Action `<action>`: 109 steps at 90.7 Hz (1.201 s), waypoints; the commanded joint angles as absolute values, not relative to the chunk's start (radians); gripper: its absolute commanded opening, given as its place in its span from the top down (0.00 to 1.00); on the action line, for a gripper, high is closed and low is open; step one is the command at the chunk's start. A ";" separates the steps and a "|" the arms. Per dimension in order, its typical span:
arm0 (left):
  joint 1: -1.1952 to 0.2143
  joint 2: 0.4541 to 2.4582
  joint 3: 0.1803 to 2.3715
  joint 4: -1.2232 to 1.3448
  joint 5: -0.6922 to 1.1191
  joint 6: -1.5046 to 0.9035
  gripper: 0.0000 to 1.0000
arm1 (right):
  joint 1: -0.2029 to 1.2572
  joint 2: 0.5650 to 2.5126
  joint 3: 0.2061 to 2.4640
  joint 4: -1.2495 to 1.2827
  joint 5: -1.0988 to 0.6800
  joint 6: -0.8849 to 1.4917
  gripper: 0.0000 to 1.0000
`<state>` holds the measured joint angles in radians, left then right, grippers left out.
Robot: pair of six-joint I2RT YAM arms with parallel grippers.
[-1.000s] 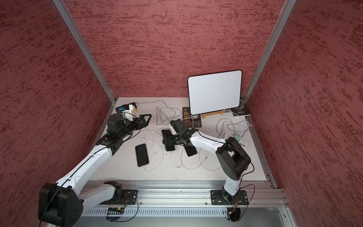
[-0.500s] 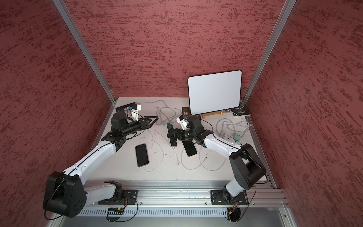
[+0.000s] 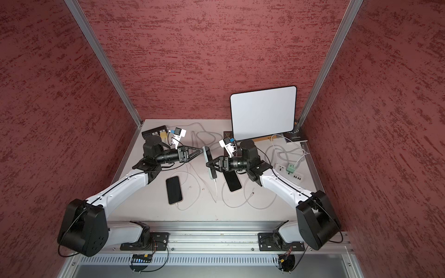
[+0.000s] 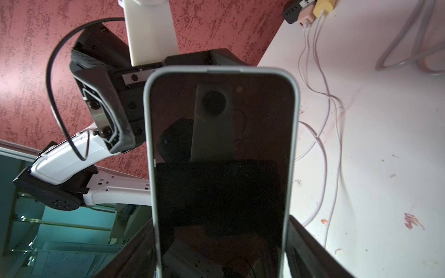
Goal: Unplug the charging cable from the phone
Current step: Pick up the phone at the center of the board.
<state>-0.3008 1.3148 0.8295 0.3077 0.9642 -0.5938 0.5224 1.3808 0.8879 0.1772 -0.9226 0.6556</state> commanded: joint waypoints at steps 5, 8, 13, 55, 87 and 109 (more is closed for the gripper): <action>-0.331 1.328 0.876 0.325 1.044 -0.549 0.00 | 0.514 1.335 0.885 0.270 -0.994 0.679 0.49; -0.337 1.327 0.878 0.321 1.051 -0.543 0.00 | 0.515 1.330 0.887 0.269 -0.995 0.681 0.49; -0.345 1.327 0.880 0.321 1.063 -0.536 0.00 | 0.515 1.324 0.886 0.268 -0.999 0.682 0.49; -0.397 1.374 0.930 0.290 1.110 -0.489 0.00 | 0.527 1.295 0.890 0.268 -1.036 0.685 0.49; -0.410 1.384 0.943 0.287 1.122 -0.484 0.00 | 0.535 1.299 0.893 0.268 -1.035 0.681 0.49; -0.410 1.383 0.944 0.285 1.123 -0.486 0.08 | 0.542 1.312 0.895 0.267 -1.035 0.678 0.49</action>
